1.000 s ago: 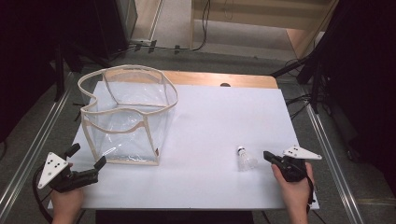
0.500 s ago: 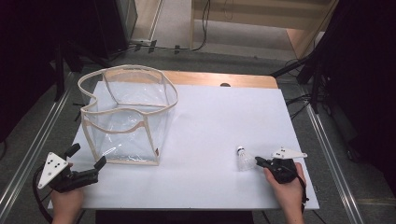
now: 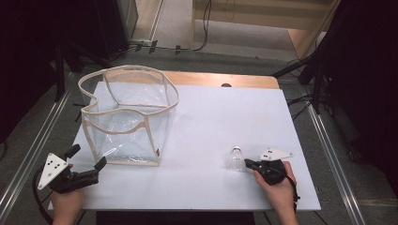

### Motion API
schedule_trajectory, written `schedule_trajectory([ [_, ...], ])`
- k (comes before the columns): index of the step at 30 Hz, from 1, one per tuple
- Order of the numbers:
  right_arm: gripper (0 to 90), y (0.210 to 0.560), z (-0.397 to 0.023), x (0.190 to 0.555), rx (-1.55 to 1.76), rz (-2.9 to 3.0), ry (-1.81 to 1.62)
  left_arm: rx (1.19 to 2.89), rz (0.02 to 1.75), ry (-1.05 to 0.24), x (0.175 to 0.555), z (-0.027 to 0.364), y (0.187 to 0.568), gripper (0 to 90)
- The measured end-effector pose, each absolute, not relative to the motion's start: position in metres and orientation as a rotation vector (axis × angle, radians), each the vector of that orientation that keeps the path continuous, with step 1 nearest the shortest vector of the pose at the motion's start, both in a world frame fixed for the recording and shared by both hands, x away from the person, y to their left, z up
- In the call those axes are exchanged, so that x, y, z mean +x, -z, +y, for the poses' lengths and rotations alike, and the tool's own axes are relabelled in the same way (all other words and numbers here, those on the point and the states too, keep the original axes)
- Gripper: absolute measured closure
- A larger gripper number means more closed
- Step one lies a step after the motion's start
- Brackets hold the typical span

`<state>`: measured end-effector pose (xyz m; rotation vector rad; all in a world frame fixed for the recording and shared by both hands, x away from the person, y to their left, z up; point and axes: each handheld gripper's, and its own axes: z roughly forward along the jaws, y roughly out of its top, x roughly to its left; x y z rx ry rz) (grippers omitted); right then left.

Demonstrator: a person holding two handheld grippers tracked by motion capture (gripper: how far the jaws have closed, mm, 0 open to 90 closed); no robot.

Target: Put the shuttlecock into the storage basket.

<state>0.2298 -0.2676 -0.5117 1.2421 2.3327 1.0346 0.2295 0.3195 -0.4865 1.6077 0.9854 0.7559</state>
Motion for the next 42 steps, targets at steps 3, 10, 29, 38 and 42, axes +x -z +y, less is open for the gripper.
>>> schedule_trajectory([
  [3,87.9,0.509,-0.255,0.234,1.220,2.352,-1.034,1.607,0.985,-0.757,0.229,0.319,0.486,0.0],
  [10,87.9,0.504,-0.229,0.251,1.154,2.396,-1.029,1.603,0.985,-0.753,0.229,0.320,0.486,0.0],
  [29,87.9,0.500,-0.195,0.313,1.146,2.386,-1.037,1.604,0.977,-0.747,0.230,0.320,0.487,0.0],
  [38,87.8,0.496,-0.204,0.324,1.172,2.347,-1.057,1.608,0.977,-0.748,0.230,0.320,0.486,0.0],
  [42,73.4,0.486,-0.219,0.322,1.165,2.328,-1.087,1.617,0.975,-0.752,0.230,0.319,0.486,0.0],
])
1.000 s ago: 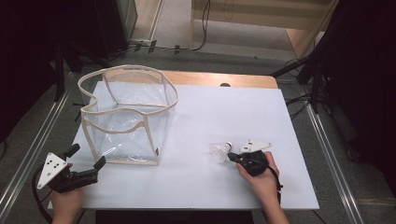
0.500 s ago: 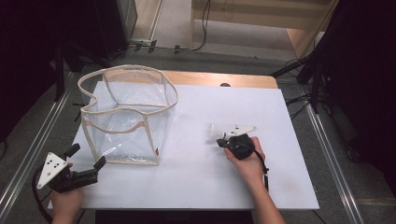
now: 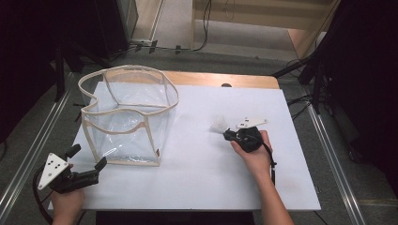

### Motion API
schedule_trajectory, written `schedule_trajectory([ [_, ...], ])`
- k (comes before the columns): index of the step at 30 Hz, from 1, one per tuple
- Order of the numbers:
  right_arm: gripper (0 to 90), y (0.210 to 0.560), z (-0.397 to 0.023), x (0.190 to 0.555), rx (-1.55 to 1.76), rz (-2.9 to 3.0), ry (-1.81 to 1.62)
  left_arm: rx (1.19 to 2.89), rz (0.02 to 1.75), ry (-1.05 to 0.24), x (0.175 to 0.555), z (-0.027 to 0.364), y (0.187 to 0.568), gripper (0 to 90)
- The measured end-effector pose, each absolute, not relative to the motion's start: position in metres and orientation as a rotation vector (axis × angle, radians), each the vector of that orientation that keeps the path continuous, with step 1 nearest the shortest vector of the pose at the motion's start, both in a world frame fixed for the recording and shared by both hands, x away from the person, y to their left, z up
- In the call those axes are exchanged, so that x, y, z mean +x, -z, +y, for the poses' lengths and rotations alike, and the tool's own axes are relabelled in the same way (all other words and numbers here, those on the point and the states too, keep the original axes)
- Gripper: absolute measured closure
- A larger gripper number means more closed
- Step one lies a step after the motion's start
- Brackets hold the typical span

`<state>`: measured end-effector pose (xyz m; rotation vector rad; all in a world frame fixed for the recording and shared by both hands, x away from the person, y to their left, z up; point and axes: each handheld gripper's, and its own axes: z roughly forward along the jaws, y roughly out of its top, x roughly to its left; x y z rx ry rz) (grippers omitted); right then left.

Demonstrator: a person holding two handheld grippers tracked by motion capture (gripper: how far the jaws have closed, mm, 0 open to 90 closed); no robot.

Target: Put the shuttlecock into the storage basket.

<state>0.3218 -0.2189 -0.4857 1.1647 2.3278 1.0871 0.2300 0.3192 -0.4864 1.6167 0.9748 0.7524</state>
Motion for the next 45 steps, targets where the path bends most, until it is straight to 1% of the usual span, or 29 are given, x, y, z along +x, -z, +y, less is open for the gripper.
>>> schedule_trajectory([
  [1,67.9,0.484,-0.221,0.322,1.165,2.325,-1.086,1.616,0.975,-0.752,0.230,0.319,0.486,0.0],
  [4,47.4,0.480,-0.228,0.323,1.186,2.330,-1.069,1.616,0.976,-0.752,0.230,0.319,0.486,0.0],
  [6,31.8,0.479,-0.231,0.325,1.196,2.340,-1.049,1.616,0.976,-0.753,0.230,0.319,0.486,0.0],
  [8,14.0,0.480,-0.231,0.327,1.223,2.346,-1.047,1.616,0.977,-0.752,0.230,0.319,0.486,0.0],
  [9,7.5,0.480,-0.232,0.328,1.231,2.356,-1.058,1.616,0.977,-0.752,0.230,0.319,0.486,0.0],
  [10,7.5,0.480,-0.232,0.328,1.231,2.356,-1.058,1.616,0.976,-0.753,0.230,0.319,0.486,0.0],
  [11,1.3,0.481,-0.233,0.330,1.233,2.382,-1.097,1.617,0.977,-0.753,0.230,0.319,0.486,0.0],
  [12,0.0,0.481,-0.232,0.332,1.223,2.407,-1.096,1.617,0.976,-0.753,0.230,0.319,0.486,0.0],
  [17,0.0,0.483,-0.227,0.337,1.215,2.429,-1.011,1.616,0.975,-0.752,0.230,0.319,0.486,0.0],
  [18,5.2,0.484,-0.227,0.339,1.200,2.437,-0.988,1.616,0.976,-0.752,0.230,0.319,0.486,0.0],
  [20,8.4,0.487,-0.226,0.342,1.193,2.454,-0.937,1.613,0.975,-0.751,0.230,0.319,0.486,0.0],
  [21,12.2,0.488,-0.226,0.343,1.194,2.458,-0.923,1.613,0.975,-0.751,0.230,0.319,0.486,0.0],
  [22,12.4,0.490,-0.225,0.345,1.188,2.469,-0.911,1.613,0.976,-0.751,0.230,0.320,0.486,0.0],
  [23,14.9,0.491,-0.225,0.346,1.186,2.478,-0.898,1.613,0.976,-0.751,0.230,0.320,0.486,0.0],
  [24,14.9,0.491,-0.225,0.346,1.186,2.478,-0.898,1.613,0.976,-0.751,0.230,0.320,0.486,0.0],
  [25,22.6,0.493,-0.224,0.348,1.180,2.480,-0.867,1.613,0.976,-0.751,0.230,0.320,0.486,0.0],
  [29,31.1,0.494,-0.223,0.352,1.185,2.498,-0.868,1.613,0.976,-0.750,0.230,0.320,0.486,0.0],
  [32,35.3,0.495,-0.222,0.354,1.177,2.515,-0.862,1.613,0.976,-0.750,0.230,0.320,0.486,0.0],
  [33,35.3,0.495,-0.222,0.354,1.177,2.515,-0.862,1.613,0.976,-0.750,0.230,0.320,0.486,0.0],
  [34,38.7,0.495,-0.221,0.355,1.168,2.524,-0.840,1.612,0.976,-0.750,0.230,0.320,0.486,0.0],
  [39,45.8,0.496,-0.218,0.357,1.141,2.554,-0.822,1.612,0.976,-0.749,0.230,0.320,0.486,0.0],
  [44,50.9,0.499,-0.213,0.358,1.105,2.578,-0.803,1.611,0.978,-0.749,0.230,0.320,0.486,0.0],
  [45,53.3,0.500,-0.212,0.359,1.096,2.587,-0.797,1.611,0.979,-0.748,0.230,0.320,0.486,0.0],
])
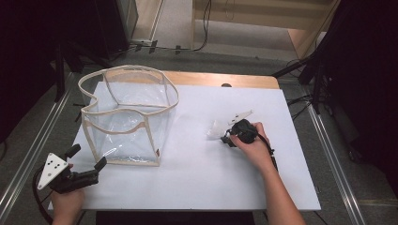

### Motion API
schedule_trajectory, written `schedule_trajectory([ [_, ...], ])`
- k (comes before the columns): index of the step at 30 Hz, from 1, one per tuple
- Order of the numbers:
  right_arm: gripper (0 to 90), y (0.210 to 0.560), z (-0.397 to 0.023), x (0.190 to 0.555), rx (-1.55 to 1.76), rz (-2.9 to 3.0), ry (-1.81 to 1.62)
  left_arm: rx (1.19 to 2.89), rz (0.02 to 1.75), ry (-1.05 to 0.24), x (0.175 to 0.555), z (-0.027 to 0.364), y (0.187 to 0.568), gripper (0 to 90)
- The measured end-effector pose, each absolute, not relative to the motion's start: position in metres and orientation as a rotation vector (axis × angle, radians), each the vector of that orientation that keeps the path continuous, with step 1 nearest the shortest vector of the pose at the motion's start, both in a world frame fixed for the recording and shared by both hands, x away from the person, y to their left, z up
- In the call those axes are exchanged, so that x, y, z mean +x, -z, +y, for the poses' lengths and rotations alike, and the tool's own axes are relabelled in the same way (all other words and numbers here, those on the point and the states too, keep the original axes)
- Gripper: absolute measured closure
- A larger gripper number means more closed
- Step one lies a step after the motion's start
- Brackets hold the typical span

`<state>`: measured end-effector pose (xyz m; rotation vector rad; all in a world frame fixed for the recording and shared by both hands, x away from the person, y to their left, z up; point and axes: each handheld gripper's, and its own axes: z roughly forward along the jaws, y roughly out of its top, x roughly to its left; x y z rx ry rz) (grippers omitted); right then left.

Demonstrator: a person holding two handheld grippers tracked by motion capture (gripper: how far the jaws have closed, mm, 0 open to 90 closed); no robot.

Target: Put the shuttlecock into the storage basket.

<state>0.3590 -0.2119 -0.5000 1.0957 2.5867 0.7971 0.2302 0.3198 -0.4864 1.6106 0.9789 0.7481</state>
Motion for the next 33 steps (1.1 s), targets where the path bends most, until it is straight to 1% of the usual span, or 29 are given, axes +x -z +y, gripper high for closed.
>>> schedule_trajectory([
  [3,61.2,0.501,-0.211,0.360,1.091,2.595,-0.804,1.608,0.978,-0.746,0.230,0.320,0.487,0.0],
  [4,61.7,0.501,-0.211,0.360,1.091,2.597,-0.805,1.607,0.979,-0.746,0.230,0.320,0.487,0.0],
  [18,62.2,0.488,-0.216,0.355,1.133,2.528,-0.903,1.605,0.979,-0.748,0.230,0.320,0.487,0.0],
  [33,62.3,0.475,-0.207,0.351,1.143,2.500,-1.004,1.606,0.979,-0.747,0.230,0.320,0.487,0.0],
])
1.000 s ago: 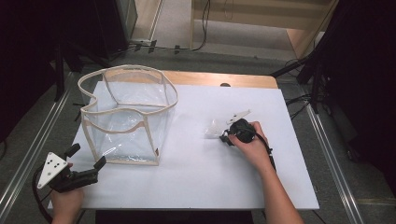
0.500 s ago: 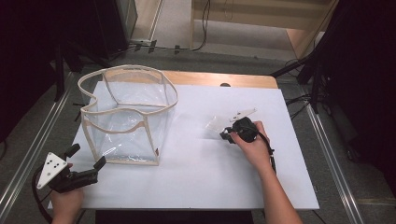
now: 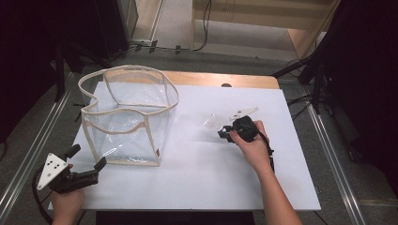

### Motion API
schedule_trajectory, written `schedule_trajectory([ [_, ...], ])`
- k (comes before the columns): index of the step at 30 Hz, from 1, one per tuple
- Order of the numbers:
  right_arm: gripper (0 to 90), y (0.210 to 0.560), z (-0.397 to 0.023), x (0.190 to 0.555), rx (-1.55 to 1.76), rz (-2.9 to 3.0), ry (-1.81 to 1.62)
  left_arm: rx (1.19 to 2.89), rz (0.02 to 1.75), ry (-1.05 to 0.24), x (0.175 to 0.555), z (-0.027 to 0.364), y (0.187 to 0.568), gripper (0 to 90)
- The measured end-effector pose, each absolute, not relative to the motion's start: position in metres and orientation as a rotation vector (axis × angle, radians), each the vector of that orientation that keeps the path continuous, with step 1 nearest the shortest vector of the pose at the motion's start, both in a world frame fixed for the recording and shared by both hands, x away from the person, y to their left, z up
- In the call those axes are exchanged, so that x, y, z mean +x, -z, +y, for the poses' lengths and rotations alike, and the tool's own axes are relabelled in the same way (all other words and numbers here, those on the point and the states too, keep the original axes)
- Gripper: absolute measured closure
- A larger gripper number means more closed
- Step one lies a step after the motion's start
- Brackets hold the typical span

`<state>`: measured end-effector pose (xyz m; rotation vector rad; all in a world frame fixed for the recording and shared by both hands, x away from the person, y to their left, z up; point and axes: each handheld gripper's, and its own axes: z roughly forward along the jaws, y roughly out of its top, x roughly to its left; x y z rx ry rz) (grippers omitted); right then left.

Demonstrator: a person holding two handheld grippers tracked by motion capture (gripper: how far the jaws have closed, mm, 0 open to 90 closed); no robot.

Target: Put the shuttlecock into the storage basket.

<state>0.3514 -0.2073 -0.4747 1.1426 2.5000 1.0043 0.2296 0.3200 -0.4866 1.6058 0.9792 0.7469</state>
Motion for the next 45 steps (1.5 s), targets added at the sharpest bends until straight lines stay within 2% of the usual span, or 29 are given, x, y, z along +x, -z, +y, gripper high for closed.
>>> schedule_trajectory([
  [45,62.4,0.457,-0.185,0.347,1.097,2.482,-1.081,1.612,0.976,-0.750,0.229,0.320,0.487,0.0],
])
